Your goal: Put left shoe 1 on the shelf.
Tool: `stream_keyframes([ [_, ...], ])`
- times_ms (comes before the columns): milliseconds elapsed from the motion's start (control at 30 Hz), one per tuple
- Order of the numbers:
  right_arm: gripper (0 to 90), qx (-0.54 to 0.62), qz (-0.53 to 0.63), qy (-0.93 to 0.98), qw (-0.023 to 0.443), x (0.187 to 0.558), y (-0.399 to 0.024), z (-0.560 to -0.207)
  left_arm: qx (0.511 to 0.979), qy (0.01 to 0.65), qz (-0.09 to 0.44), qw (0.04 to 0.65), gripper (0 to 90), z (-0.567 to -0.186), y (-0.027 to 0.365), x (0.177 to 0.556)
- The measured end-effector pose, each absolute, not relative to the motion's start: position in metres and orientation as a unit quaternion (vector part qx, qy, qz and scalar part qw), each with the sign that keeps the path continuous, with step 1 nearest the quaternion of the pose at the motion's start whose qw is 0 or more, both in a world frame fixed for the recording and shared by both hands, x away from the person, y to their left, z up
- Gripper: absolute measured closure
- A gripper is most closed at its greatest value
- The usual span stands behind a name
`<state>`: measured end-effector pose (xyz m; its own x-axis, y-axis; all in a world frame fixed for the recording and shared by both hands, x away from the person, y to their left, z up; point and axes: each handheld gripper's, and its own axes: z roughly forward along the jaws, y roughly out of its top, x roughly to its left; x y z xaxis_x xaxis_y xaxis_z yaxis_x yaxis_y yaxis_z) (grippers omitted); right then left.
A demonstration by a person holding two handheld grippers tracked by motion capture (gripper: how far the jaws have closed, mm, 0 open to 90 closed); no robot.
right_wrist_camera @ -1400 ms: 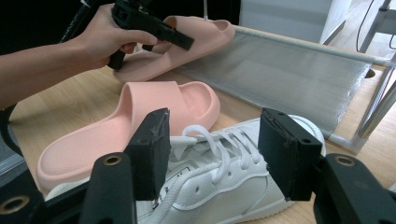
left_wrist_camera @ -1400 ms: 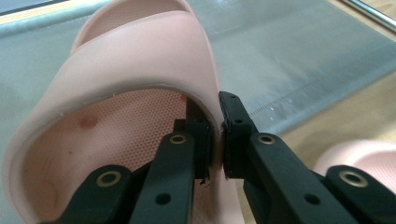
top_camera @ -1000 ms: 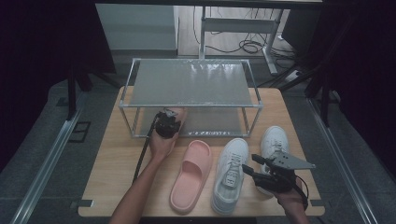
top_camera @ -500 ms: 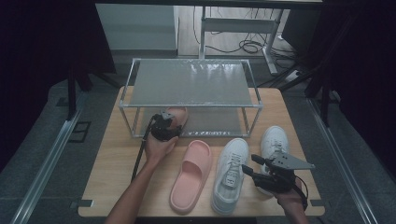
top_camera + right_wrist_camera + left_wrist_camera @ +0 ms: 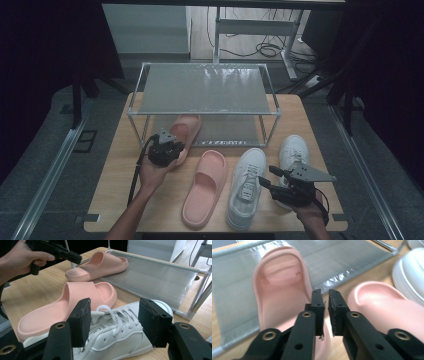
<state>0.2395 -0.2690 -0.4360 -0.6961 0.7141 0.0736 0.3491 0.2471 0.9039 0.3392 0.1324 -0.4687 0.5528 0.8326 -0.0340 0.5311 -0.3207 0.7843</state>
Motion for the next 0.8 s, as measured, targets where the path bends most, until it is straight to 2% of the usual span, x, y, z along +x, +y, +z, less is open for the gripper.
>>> stream_keyframes([
  [267,44.8,0.347,0.508,0.767,0.182,0.239,-0.27,-0.435,0.796,0.425,0.178,0.393,89.9,-0.479,0.147,0.313],
  [800,44.8,0.349,0.508,0.766,0.181,0.239,-0.271,-0.436,0.799,0.43,0.161,0.388,90.0,-0.499,0.162,0.291],
])
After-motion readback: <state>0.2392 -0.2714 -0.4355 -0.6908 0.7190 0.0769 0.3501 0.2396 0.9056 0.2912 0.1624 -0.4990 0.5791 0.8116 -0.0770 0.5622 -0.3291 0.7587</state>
